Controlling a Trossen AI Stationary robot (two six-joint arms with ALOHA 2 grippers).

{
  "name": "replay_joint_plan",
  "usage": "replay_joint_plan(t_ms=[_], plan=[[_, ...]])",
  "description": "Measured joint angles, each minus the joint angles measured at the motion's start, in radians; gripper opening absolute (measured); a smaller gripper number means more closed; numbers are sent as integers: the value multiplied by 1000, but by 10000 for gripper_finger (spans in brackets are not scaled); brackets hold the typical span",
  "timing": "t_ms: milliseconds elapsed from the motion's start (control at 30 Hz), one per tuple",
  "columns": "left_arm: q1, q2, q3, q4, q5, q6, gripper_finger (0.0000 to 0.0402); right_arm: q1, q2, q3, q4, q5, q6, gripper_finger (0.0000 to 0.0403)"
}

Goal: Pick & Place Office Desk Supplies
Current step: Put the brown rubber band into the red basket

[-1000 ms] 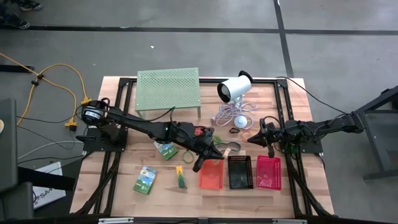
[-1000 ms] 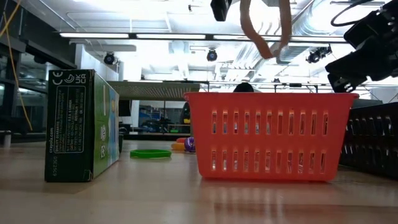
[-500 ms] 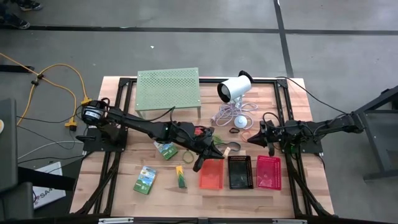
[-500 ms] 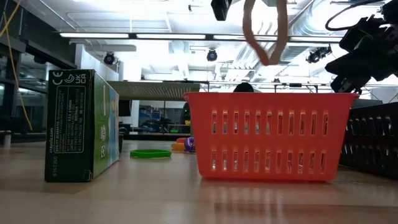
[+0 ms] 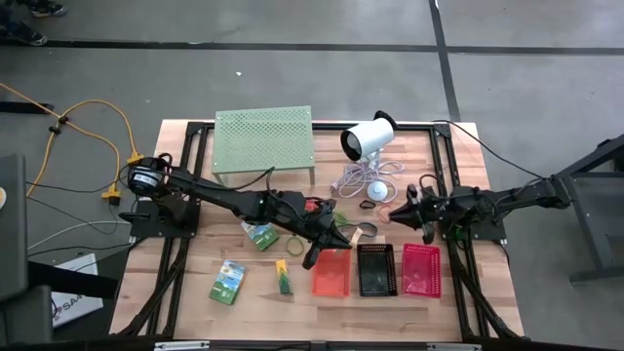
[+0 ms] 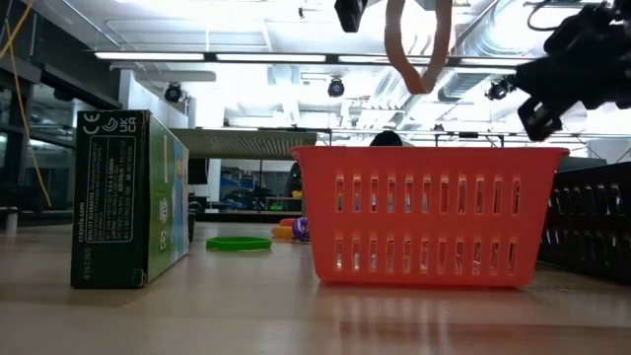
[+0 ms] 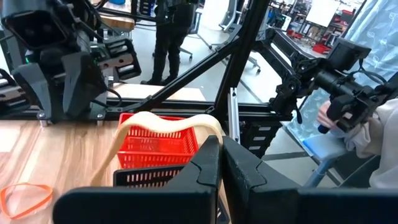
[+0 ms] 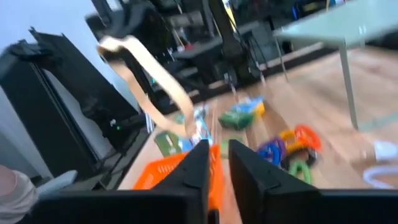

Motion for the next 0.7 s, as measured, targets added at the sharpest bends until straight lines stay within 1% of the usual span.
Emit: replay_joint_plan(t_ms=[167,300,467,567,700], plan=[[0,0,0,13,-6,0,1,0,47,0,90,62,-64,121],[0,0,0,27,-10,0,1,0,112,3,162,70,-111,151],[0,-1,0,32,-114,0,1,24,243,48,221,95,-174,158],[5,-1,0,32,-145,0,1,46,332,82,283,148,-233,154],[11,-1,0,40,-176,0,1,72,453,137,303,228,-303,151]])
